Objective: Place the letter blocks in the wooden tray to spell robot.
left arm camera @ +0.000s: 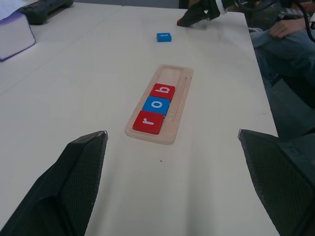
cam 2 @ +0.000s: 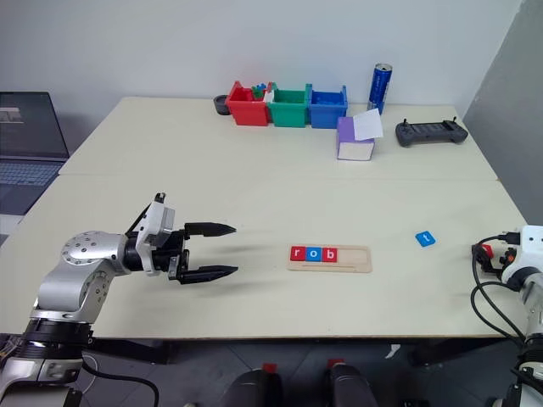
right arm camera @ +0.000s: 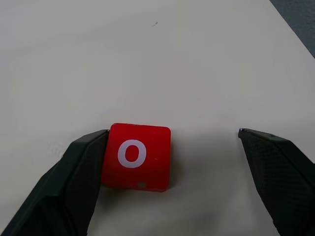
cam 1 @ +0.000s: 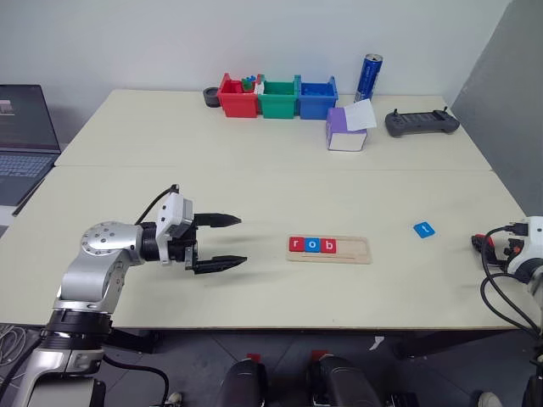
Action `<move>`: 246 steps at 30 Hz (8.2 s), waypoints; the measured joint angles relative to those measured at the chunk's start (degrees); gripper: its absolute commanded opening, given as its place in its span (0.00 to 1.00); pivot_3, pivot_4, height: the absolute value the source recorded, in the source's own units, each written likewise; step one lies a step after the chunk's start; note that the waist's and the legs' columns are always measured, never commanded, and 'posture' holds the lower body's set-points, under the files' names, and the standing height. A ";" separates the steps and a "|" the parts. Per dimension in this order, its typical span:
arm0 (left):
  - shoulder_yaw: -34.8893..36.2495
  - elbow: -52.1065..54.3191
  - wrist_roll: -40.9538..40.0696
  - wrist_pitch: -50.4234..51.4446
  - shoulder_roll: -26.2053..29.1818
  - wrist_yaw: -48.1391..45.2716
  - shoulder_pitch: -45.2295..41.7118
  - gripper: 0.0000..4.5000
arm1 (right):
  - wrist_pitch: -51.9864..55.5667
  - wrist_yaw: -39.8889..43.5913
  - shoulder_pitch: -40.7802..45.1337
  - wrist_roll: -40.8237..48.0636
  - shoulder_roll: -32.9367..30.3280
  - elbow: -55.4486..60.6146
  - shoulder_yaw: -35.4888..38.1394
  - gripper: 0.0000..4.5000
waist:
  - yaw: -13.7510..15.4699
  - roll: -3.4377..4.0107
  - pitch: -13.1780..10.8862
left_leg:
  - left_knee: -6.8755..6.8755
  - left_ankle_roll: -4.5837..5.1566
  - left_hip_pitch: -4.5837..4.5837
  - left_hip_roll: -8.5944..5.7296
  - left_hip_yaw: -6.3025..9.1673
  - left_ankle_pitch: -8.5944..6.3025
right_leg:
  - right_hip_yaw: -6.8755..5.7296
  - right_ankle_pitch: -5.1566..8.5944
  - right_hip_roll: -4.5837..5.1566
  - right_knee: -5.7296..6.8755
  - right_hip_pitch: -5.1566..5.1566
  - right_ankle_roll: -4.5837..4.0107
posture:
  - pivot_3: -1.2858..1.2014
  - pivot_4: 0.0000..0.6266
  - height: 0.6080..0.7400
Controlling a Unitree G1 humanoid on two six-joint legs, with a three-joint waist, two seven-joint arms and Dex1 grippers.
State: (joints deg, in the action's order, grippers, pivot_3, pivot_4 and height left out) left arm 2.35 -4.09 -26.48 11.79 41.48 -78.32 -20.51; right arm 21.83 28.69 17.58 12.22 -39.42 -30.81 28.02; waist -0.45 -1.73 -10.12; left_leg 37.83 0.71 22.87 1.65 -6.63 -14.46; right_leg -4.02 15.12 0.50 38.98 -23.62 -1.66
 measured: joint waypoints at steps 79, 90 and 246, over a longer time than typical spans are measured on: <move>-0.67 -1.58 0.56 -0.30 -0.03 -1.16 -1.60 1.00 | -31.04 55.52 17.37 -8.85 -11.26 -10.40 -38.76 0.60 | 0.17 -0.11 -0.05 | 0.13 -0.21 0.06 0.06 -0.03 0.13 | 0.01 -0.02 -0.05 0.05 -0.11 0.02 | 0.52 0.24 1.00; -0.66 -1.01 0.50 0.33 0.19 -1.10 -1.61 1.00 | -25.30 56.54 13.89 -7.25 -10.93 -0.57 -38.14 0.32 | 0.32 -0.06 -0.07 | 0.13 -0.21 0.08 0.05 -0.02 0.13 | 0.00 -0.01 -0.01 0.05 -0.10 0.00 | 0.52 0.24 1.00; -1.52 -1.09 1.77 -1.11 -0.36 1.18 -2.10 1.00 | 3.32 42.95 17.96 -8.73 0.37 23.62 -46.78 0.01 | 0.15 -0.05 -0.06 | 0.13 -0.18 0.12 0.02 0.00 0.10 | -0.09 -0.01 0.07 0.08 -0.16 -0.03 | 0.52 0.24 1.00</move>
State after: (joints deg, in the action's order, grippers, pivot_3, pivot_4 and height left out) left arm 0.83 -5.18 -24.71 10.68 41.12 -77.14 -22.61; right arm 25.14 71.63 35.54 3.49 -39.05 -7.20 -18.76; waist -0.30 -1.77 -10.18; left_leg 37.96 0.53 22.99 1.67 -6.64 -14.36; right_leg -4.10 15.11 0.56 39.06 -23.78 -1.68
